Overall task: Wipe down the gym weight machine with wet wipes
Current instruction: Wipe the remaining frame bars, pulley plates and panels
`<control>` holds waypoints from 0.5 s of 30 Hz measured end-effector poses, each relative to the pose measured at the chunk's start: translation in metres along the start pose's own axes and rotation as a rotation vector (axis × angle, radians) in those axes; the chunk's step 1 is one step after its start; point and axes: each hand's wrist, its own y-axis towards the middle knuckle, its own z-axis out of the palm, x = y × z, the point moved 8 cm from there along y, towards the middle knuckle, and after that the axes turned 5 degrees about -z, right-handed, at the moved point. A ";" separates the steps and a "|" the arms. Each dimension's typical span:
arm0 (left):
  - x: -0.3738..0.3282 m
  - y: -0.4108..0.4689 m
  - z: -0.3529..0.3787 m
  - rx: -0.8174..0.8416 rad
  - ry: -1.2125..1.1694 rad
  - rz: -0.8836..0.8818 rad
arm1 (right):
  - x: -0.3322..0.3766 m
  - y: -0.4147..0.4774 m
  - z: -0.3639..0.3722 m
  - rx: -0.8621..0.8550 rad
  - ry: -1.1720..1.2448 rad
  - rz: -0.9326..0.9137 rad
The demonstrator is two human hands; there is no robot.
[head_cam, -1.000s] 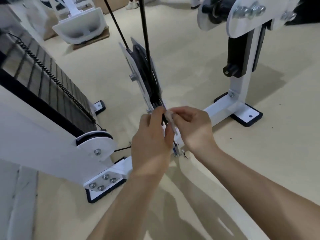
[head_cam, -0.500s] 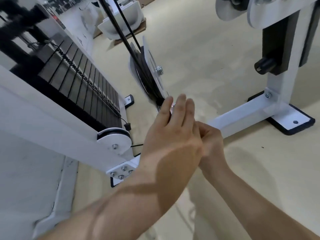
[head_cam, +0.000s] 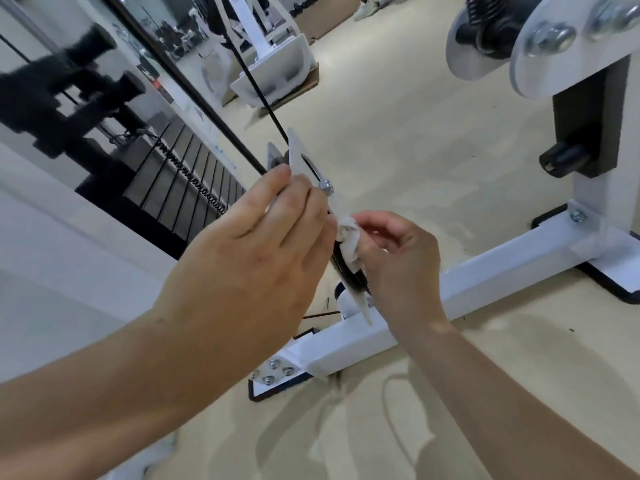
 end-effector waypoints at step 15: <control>0.008 0.003 -0.002 -0.062 0.027 0.012 | 0.059 0.102 0.075 0.184 -0.132 -0.248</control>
